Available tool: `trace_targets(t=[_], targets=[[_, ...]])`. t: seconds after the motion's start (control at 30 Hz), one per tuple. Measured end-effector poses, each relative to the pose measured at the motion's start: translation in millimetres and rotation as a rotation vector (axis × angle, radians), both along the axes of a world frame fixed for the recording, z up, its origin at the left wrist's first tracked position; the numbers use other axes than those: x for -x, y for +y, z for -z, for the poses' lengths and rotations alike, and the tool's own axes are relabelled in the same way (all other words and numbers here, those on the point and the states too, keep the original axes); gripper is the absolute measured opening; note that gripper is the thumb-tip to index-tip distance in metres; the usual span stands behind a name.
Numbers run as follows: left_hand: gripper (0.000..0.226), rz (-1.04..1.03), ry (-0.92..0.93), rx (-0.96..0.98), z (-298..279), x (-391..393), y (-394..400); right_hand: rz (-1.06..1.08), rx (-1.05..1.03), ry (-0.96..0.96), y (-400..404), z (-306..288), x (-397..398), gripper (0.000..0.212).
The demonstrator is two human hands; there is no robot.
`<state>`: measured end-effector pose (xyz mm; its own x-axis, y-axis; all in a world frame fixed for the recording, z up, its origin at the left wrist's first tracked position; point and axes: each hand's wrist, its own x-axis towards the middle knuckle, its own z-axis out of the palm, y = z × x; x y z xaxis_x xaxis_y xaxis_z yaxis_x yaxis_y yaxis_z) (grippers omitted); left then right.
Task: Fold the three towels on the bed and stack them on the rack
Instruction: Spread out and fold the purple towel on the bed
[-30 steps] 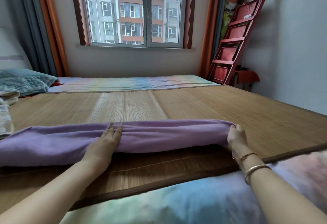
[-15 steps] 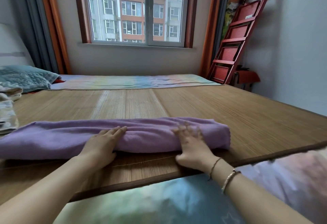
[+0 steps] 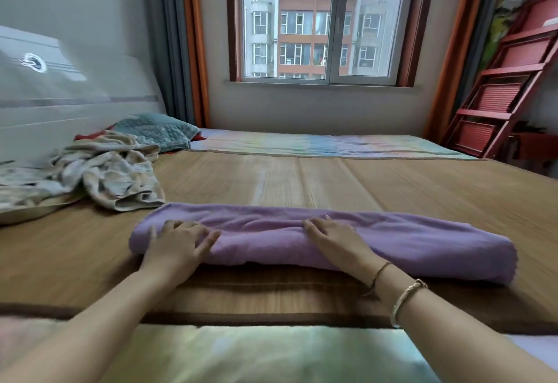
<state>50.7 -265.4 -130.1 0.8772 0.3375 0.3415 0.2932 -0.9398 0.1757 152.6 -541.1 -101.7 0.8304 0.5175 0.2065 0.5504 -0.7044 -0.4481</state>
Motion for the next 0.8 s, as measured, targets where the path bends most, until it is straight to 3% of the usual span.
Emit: trace_targets(t=[0.07,0.17,0.27,0.4,0.43,0.57,0.63,0.7,0.8], targets=[[0.056,-0.281,0.03,0.103,5,3,21,-0.029,0.038,-0.016,39,1,3,0.044],[0.074,-0.487,-0.157,0.533,6,1,52,-0.09,0.142,-0.024,93,5,5,0.04],[0.057,-0.447,-0.295,0.807,7,-10,71,-0.141,0.183,-0.013,134,9,7,0.041],[0.022,-0.317,-0.554,0.951,0,-13,82,-0.194,0.175,0.03,167,13,11,0.047],[0.022,-0.364,-0.561,0.905,3,-10,87,-0.185,0.145,0.056,166,15,10,0.049],[0.03,-0.544,-0.218,0.535,18,0,89,-0.081,0.19,0.082,142,25,7,0.057],[0.04,-0.565,-0.14,0.429,11,-3,75,-0.033,0.239,0.039,131,27,9,0.059],[0.049,-0.526,-0.151,0.255,0,-7,61,0.008,0.249,0.019,125,27,9,0.059],[0.048,-0.29,-0.198,0.042,-12,-26,28,0.034,0.254,-0.001,115,23,4,0.057]])
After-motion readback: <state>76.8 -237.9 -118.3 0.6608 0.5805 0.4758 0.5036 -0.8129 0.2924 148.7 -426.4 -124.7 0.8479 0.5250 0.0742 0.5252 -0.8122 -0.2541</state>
